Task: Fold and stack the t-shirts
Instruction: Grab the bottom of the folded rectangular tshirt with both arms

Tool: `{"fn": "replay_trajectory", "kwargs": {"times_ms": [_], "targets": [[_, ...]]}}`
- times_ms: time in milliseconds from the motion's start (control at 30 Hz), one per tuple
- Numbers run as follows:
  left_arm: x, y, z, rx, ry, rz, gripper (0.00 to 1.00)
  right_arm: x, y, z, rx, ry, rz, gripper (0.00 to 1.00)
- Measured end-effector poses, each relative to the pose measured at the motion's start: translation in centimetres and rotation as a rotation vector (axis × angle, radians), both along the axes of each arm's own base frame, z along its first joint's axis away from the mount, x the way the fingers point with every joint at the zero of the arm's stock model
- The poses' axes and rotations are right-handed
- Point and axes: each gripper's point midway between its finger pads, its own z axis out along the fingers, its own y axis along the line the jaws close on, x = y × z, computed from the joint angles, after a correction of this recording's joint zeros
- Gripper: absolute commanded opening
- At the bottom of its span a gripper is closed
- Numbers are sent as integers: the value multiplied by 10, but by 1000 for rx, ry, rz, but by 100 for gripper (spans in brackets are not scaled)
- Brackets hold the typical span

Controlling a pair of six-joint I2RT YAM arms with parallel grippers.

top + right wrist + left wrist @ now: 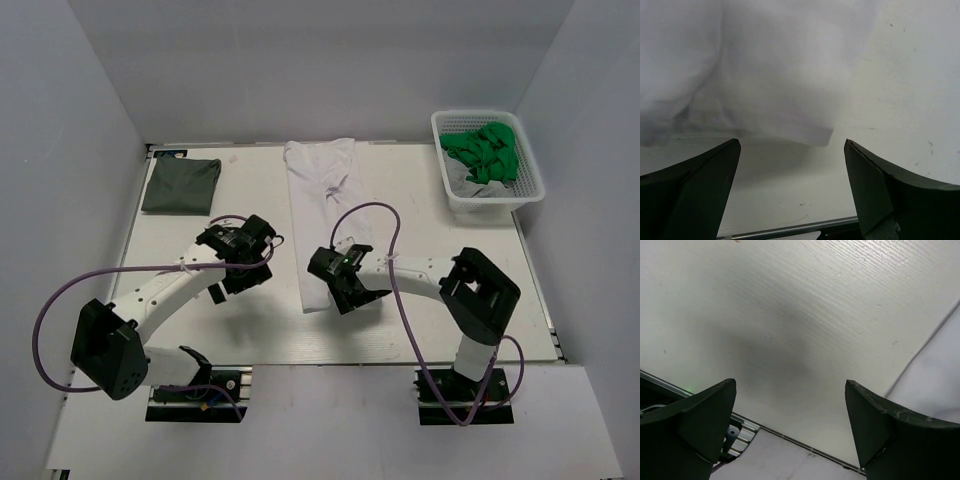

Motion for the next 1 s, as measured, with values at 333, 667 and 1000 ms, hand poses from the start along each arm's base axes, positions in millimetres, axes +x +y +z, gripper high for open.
{"fn": "replay_trajectory", "kwargs": {"times_ms": [333,667,1000], "targets": [[2,-9,-3,-29,14,-31,100,6,44,60,319,-67,70,90],[4,-13,-3,-48,13,-48,100,39,95,29,295,-67,121,90],[2,-12,-4,-45,18,-52,100,35,8,21,195,-128,-91,90]]}}
